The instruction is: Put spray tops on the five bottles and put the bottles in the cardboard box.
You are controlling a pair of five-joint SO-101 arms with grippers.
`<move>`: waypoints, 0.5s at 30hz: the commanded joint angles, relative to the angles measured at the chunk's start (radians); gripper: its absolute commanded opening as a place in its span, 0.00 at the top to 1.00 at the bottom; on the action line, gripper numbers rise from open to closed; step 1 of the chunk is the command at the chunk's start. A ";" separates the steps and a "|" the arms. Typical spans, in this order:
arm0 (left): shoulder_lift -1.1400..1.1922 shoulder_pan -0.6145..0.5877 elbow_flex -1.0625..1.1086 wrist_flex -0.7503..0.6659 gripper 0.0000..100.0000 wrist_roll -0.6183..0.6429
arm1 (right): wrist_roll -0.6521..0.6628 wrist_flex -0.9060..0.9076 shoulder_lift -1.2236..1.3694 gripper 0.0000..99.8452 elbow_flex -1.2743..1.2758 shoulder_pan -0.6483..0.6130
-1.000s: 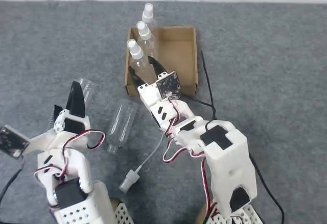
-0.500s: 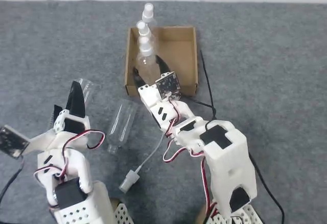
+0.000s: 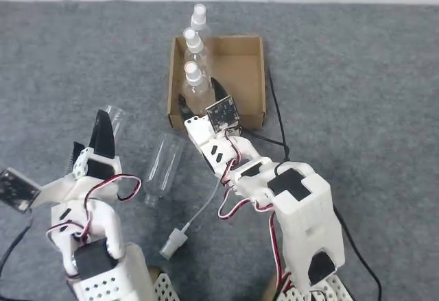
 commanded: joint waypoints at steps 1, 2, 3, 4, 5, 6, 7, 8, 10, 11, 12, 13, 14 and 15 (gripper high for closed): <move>-0.015 0.003 -0.007 -0.035 0.70 -0.037 | 0.017 0.002 -0.084 0.75 0.003 -0.007; -0.015 0.003 -0.007 -0.035 0.70 -0.037 | 0.017 0.004 -0.091 0.75 0.003 -0.007; -0.015 0.003 -0.007 -0.035 0.70 -0.037 | 0.017 0.004 -0.099 0.75 0.005 -0.007; -0.015 0.003 -0.007 -0.035 0.70 -0.037 | 0.017 0.004 -0.110 0.75 0.014 -0.007; -0.015 0.003 -0.007 -0.035 0.70 -0.037 | 0.017 0.004 -0.124 0.75 0.021 -0.007; -0.015 0.003 -0.007 -0.035 0.70 -0.037 | 0.017 0.004 -0.136 0.75 0.034 -0.007; -0.015 0.003 -0.007 -0.035 0.70 -0.037 | 0.017 0.004 -0.148 0.75 0.046 -0.008; -0.015 0.003 -0.007 -0.035 0.70 -0.037 | 0.017 0.004 -0.159 0.75 0.055 -0.015; -0.015 0.003 -0.007 -0.035 0.70 -0.037 | 0.017 0.004 -0.179 0.75 0.075 -0.021; -0.015 0.003 -0.007 -0.035 0.70 -0.037 | 0.017 0.004 -0.188 0.75 0.084 -0.022; -0.015 0.003 -0.007 -0.035 0.70 -0.037 | 0.017 0.004 -0.197 0.75 0.092 -0.024; -0.015 0.003 -0.007 -0.035 0.70 -0.037 | 0.017 0.004 -0.205 0.75 0.100 -0.028; -0.015 0.003 -0.007 -0.035 0.70 -0.037 | 0.017 0.004 -0.214 0.75 0.106 -0.035; -0.015 0.003 -0.007 -0.035 0.70 -0.037 | 0.017 0.004 -0.222 0.75 0.115 -0.038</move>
